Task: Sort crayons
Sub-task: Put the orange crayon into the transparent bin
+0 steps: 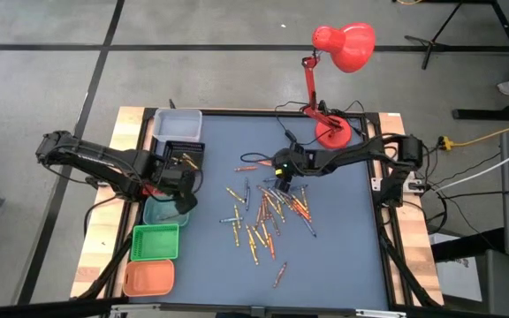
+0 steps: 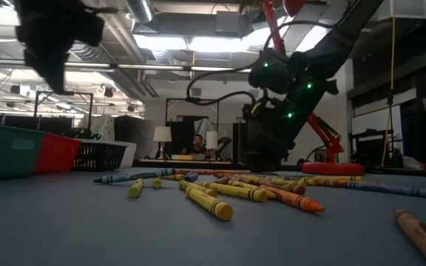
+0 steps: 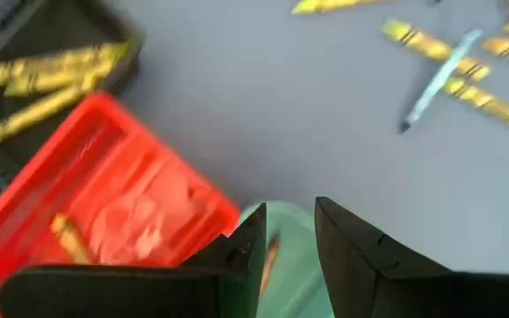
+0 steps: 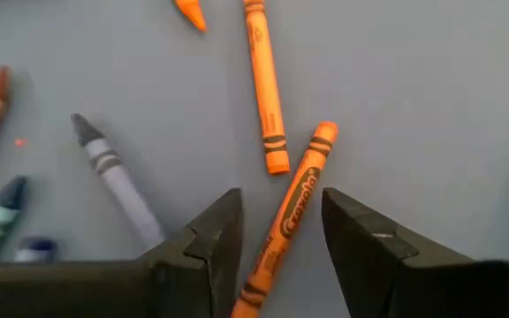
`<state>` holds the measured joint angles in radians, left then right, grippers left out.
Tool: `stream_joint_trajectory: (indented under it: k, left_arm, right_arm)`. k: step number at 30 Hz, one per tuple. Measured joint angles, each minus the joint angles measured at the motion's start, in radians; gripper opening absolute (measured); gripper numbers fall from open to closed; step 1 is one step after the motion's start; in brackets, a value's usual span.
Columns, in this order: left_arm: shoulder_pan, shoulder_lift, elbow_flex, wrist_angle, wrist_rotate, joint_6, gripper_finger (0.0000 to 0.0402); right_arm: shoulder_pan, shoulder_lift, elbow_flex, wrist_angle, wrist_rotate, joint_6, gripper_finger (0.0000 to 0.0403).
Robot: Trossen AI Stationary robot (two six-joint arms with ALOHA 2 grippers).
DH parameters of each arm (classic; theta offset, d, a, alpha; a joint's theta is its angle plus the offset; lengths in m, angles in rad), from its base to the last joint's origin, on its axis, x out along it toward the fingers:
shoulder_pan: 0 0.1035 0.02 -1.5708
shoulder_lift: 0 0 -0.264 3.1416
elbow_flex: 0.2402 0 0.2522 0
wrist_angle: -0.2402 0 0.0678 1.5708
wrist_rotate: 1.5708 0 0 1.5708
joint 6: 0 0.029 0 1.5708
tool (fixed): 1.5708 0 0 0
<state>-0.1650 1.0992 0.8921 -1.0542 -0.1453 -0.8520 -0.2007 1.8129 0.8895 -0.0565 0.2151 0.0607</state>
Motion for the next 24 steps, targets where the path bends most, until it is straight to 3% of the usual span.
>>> stream_joint_trajectory:
  k: [7,18,24]
  left_arm:
    - [0.000,0.000,-0.001,0.119,-0.016,0.120,0.0084]
    - [0.000,0.000,-0.001,0.280,-0.211,0.389,0.0084]
    - [0.001,0.013,-0.001,0.389,-0.245,0.570,0.0084]
  right_arm:
    - [-0.037,0.039,0.004,0.008,-0.082,0.026,0.0139]
    - [-0.034,0.043,0.003,0.015,-0.098,0.020,0.0017]
    - [-0.034,0.044,0.005,0.015,-0.101,0.019,0.0021]
